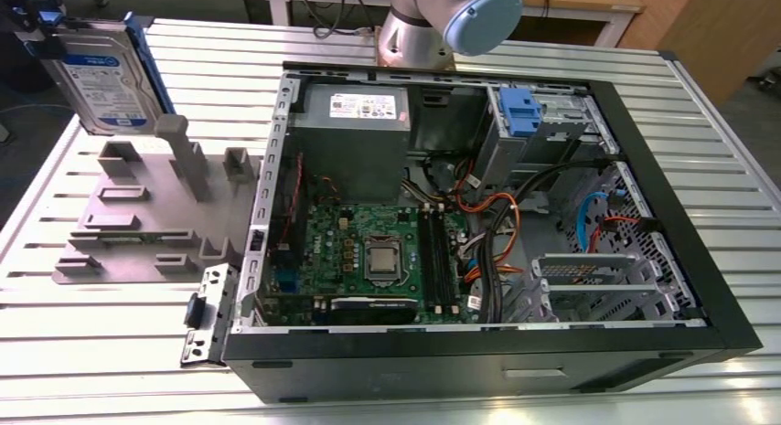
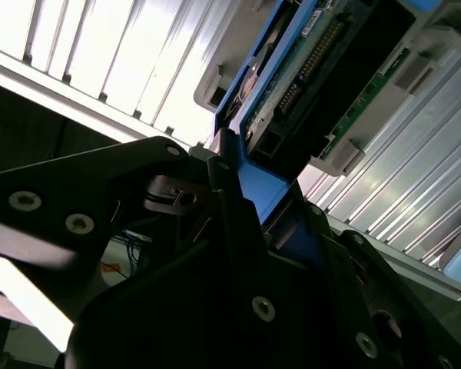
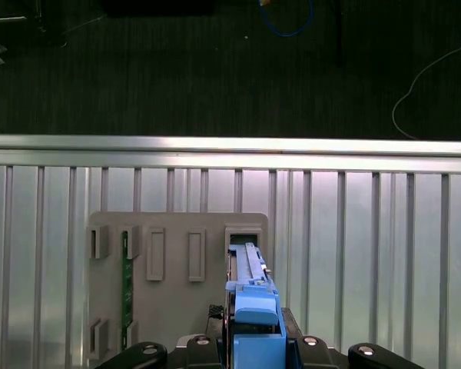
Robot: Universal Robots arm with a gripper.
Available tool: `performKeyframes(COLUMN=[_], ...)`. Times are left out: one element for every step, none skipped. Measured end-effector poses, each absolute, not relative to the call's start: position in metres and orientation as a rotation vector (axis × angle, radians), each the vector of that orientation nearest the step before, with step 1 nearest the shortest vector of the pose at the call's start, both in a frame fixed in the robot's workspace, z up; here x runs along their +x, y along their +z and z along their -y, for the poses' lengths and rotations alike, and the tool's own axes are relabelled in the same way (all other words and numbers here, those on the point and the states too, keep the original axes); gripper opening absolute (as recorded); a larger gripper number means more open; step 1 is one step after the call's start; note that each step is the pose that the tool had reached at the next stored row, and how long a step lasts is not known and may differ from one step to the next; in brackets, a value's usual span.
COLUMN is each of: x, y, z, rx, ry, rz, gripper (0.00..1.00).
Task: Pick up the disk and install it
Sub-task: 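Pick up the disk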
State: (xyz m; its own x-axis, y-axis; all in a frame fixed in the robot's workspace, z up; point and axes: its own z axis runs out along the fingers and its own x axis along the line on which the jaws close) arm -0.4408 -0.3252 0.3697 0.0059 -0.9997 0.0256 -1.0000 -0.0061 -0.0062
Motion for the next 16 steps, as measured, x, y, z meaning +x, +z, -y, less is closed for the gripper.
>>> performKeyframes(x=[-0.4408,-0.4409,-0.4409,-0.4408,-0.4408,-0.4409,-0.4409,-0.4408,-0.4408,-0.4408,-0.4409,-0.4409,-0.4408,-0.4408,-0.4408,-0.4408], y=[0.3698,0.3709,0.3723,0.3724,0.3725,0.3728,0.3732,0.3736,0.3741,0.3745,0.3751,0.3757,0.3764,0.3773,0.3781,0.379], z=[0.3252,0.3252,0.3252,0.3252,0.3252,0.3252,0.3252,0.3252,0.3252,0.3252,0.3252,0.3252,0.3252,0.3252,0.3252,0.3252], rx=[2.218,2.218,2.218,2.218,2.218,2.218,2.218,2.218,2.218,2.218,2.218,2.218,2.218,2.218,2.218,2.217], ry=[0.035,0.035,0.035,0.035,0.035,0.035,0.035,0.035,0.036,0.036,0.036,0.036,0.037,0.036,0.037,0.037], rz=[2.205,2.205,2.205,2.205,2.205,2.205,2.205,2.205,2.205,2.205,2.205,2.205,2.205,2.204,2.204,2.204], gripper=[0.36,0.36,0.36,0.36,0.36,0.36,0.36,0.36,0.36,0.36,0.36,0.36,0.36,0.36,0.36,0.36])
